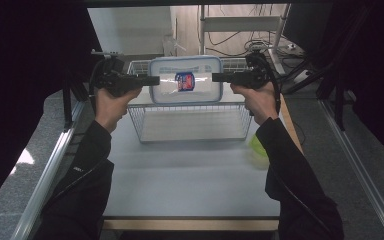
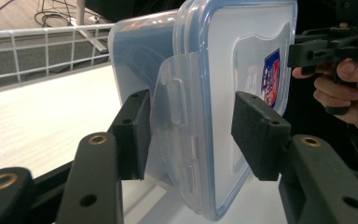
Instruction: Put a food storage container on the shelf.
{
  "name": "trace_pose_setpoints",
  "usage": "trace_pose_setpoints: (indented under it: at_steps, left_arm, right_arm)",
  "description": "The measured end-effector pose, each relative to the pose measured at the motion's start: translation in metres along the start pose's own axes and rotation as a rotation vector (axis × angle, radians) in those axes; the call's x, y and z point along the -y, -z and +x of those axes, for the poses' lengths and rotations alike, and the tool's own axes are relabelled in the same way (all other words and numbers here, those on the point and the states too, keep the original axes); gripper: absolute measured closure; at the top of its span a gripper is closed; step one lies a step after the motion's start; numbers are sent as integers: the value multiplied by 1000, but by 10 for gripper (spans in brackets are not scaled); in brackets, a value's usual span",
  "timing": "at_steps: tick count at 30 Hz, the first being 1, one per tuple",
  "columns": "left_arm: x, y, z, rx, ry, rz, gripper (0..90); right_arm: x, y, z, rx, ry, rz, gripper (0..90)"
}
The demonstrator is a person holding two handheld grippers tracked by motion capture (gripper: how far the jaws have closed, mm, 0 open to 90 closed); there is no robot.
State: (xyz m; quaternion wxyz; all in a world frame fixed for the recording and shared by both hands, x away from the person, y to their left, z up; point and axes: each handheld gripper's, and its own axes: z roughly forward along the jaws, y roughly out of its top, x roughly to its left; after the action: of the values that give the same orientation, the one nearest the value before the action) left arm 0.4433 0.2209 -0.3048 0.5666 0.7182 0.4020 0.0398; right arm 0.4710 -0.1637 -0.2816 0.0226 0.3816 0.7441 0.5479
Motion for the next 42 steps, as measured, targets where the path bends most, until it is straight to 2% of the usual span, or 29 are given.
trace_pose_setpoints:
  at_steps: [7,8,11,15,18,20,23,25,26,27,28,30,33,36,37,38,40,41,42]
  left_arm:
    - [-2,-9,10,-4,33,5,483]
    - [-1,-13,13,-7,41,4,483]
    - [0,-16,16,1,51,-21,483]
    - [0,-19,17,2,41,-28,476]
    - [0,-19,17,-1,34,-28,467]
    - [1,-20,18,-9,12,-29,459]
    - [2,-22,15,-67,-27,3,425]
    - [3,-25,14,-77,-52,21,439]
    - [4,-27,13,-97,-61,34,423]
    - [5,-29,13,-111,-61,39,419]
    - [5,-29,15,-106,-53,30,395]
    - [6,-30,17,-94,-38,13,410]
    - [7,-30,17,-93,-38,0,405]
    - [8,-30,16,-86,-45,-16,380]
    - [8,-30,15,-81,-50,-25,359]
    - [9,-30,14,-92,-60,-20,322]
    - [12,-29,11,-125,-104,-19,279]
    - [12,-29,11,-125,-104,-19,276]
    - [15,-26,10,-126,-120,-26,276]
  right_arm:
    - [-4,-9,-13,0,-35,3,520]
    - [-3,-11,-17,1,-53,6,519]
    - [-1,-14,-23,-7,-85,1,519]
    - [-1,-14,-26,0,-102,-10,510]
    - [-1,-14,-25,10,-85,-17,506]
    - [0,-14,-25,10,-79,-23,503]
    - [1,-15,-26,19,-64,-31,490]
    - [2,-17,-25,37,-58,-31,472]
    - [2,-18,-25,45,-51,-30,458]
    - [3,-19,-25,49,-56,-31,443]
    - [3,-20,-27,61,-60,-34,430]
    - [3,-21,-31,61,-79,-47,429]
    - [3,-23,-35,57,-101,-62,431]
    - [0,-24,-36,84,-81,-72,426]
    - [0,-24,-36,99,-62,-76,426]
    - [0,-24,-34,137,-31,-71,431]
    - [1,-22,-32,180,33,-62,421]
    - [2,-20,-30,192,53,-62,411]
    - [2,-20,-30,192,53,-62,411]
